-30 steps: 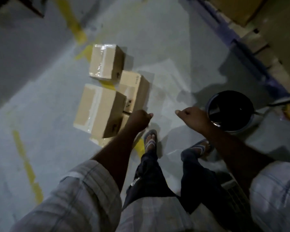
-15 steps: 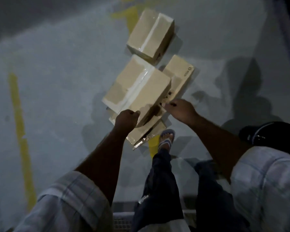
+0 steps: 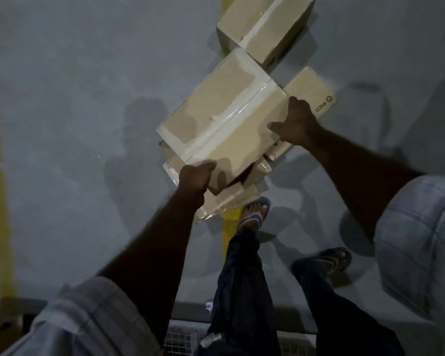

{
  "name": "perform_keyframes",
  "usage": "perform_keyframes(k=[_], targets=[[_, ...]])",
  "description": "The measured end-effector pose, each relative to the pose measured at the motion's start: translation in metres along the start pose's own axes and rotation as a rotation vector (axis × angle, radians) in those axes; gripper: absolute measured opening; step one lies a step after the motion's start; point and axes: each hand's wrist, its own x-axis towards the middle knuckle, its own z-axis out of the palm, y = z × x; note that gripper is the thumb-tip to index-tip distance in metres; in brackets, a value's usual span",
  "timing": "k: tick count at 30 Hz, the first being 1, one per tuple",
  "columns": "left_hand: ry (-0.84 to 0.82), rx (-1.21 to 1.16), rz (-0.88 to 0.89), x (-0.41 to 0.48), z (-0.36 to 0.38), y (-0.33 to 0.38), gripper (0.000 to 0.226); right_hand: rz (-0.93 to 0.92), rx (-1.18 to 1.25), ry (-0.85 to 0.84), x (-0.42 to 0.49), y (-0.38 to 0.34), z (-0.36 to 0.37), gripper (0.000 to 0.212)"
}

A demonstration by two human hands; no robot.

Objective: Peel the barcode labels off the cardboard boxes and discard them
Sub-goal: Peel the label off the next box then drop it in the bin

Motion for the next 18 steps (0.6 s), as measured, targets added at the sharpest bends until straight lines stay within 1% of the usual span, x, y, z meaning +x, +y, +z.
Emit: perform_keyframes(k=[3,4,5,6,7,8,9,10,11,12,14,18], targets=[[0.090,-0.024,0.056,-0.005,-0.008,0.005,0.011,0.050,-0.073,0.068,-0.011,0.002,-0.020,0.074],[0.111,-0.027,0.090,-0.012,-0.012,0.012,0.015,0.066,-0.050,0.081,-0.017,0.003,-0.033,0.074],[0.119,-0.049,0.122,-0.019,-0.017,0.023,0.018,0.075,0.044,0.090,-0.024,0.002,-0.049,0.075],[0.112,-0.089,0.157,-0.029,-0.021,0.036,0.017,0.082,0.207,0.103,-0.032,0.000,-0.067,0.071],[0.098,-0.127,0.182,-0.041,-0.024,0.051,0.014,0.082,0.387,0.109,-0.046,-0.005,-0.086,0.060],[0.073,-0.168,0.197,-0.052,-0.026,0.065,0.010,0.070,0.526,0.117,-0.062,-0.009,-0.106,0.044],[0.028,-0.202,0.197,-0.067,-0.027,0.079,0.007,0.050,0.613,0.129,-0.079,-0.012,-0.126,0.029],[-0.029,-0.230,0.188,-0.081,-0.027,0.092,0.008,0.023,0.667,0.138,-0.099,-0.016,-0.146,0.021],[-0.091,-0.233,0.186,-0.098,-0.025,0.105,0.014,-0.005,0.689,0.135,-0.120,-0.020,-0.165,0.019],[-0.151,-0.203,0.204,-0.114,-0.023,0.118,0.020,-0.038,0.693,0.131,-0.142,-0.025,-0.185,0.022],[-0.225,-0.117,0.259,-0.151,-0.015,0.145,0.031,-0.070,0.646,0.167,-0.182,-0.027,-0.222,0.036],[-0.409,0.021,0.371,-0.227,0.008,0.210,0.038,-0.003,0.555,0.365,-0.263,-0.019,-0.296,0.068]])
